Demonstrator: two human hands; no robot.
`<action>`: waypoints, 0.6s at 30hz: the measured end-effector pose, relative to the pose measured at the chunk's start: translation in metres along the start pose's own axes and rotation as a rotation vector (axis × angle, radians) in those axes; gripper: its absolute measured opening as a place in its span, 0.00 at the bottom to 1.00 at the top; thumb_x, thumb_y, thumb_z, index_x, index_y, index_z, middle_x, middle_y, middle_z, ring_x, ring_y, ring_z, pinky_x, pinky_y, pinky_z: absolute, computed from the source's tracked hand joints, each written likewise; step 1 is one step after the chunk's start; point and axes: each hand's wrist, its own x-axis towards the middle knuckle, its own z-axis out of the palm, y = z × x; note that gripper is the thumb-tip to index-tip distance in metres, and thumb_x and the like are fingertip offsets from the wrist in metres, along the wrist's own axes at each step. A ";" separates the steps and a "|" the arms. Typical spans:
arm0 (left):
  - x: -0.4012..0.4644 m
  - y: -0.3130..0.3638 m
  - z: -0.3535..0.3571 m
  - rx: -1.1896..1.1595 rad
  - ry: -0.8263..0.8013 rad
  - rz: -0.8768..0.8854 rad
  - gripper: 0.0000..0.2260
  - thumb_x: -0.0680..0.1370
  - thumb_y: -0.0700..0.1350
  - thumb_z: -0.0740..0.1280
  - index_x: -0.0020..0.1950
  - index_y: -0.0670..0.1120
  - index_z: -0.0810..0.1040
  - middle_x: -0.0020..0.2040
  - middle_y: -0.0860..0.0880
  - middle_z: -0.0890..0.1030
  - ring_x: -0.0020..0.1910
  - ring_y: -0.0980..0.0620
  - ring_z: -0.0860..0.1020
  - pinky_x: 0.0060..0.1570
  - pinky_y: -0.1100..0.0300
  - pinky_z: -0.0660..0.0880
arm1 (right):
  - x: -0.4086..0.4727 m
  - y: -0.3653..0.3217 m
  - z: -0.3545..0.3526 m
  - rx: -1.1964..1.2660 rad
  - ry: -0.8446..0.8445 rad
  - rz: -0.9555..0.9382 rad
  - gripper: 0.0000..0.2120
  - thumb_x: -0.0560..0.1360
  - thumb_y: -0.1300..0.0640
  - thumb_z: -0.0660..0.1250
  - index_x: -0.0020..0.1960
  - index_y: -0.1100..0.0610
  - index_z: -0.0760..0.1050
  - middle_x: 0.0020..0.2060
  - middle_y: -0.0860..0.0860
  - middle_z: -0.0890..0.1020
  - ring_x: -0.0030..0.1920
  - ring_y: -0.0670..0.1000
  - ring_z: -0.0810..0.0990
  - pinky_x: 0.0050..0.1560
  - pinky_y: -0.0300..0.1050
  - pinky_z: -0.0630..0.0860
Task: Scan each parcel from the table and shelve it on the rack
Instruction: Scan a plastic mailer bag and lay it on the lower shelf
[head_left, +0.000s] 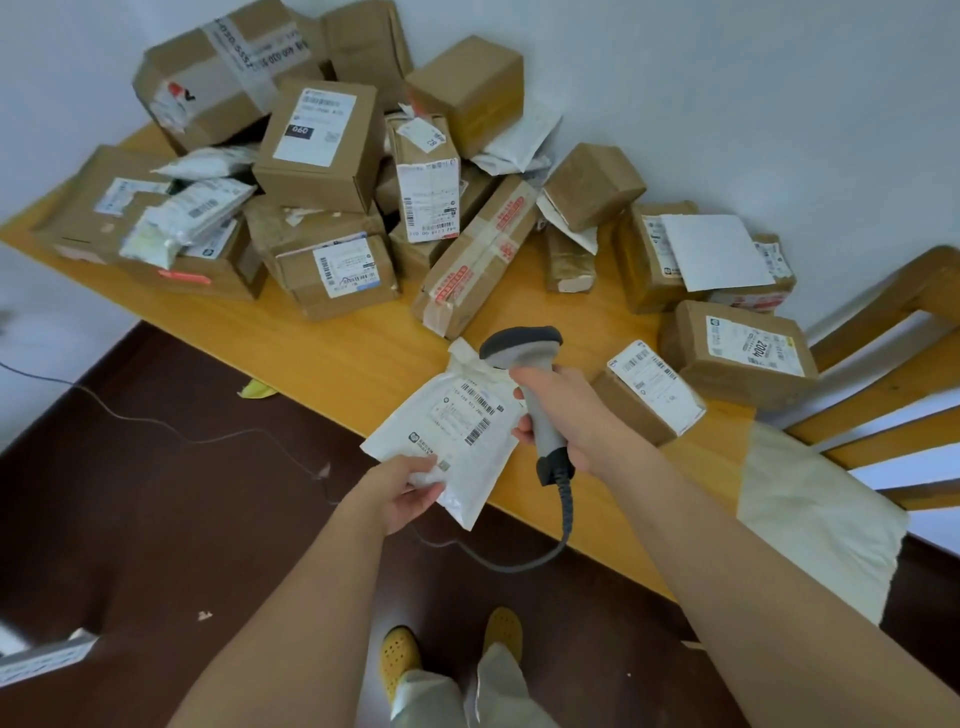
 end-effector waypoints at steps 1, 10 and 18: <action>-0.004 0.001 -0.005 -0.003 -0.013 -0.019 0.11 0.74 0.32 0.71 0.56 0.37 0.77 0.56 0.40 0.80 0.52 0.44 0.80 0.39 0.55 0.83 | -0.001 -0.001 0.001 -0.010 0.001 -0.006 0.12 0.79 0.55 0.66 0.59 0.60 0.71 0.49 0.55 0.74 0.28 0.48 0.71 0.37 0.44 0.80; -0.025 -0.001 -0.039 -0.311 0.011 -0.004 0.14 0.75 0.32 0.70 0.60 0.40 0.77 0.60 0.41 0.80 0.54 0.42 0.80 0.33 0.55 0.82 | -0.010 -0.006 0.021 -0.039 -0.035 -0.040 0.10 0.79 0.54 0.66 0.54 0.59 0.72 0.46 0.55 0.74 0.28 0.49 0.72 0.30 0.42 0.76; -0.020 -0.008 -0.036 -0.140 0.100 -0.007 0.39 0.63 0.49 0.81 0.70 0.44 0.68 0.63 0.39 0.75 0.59 0.40 0.77 0.40 0.51 0.81 | -0.011 0.001 0.035 -0.043 -0.040 -0.022 0.10 0.78 0.52 0.67 0.52 0.56 0.68 0.48 0.55 0.74 0.28 0.49 0.71 0.33 0.44 0.78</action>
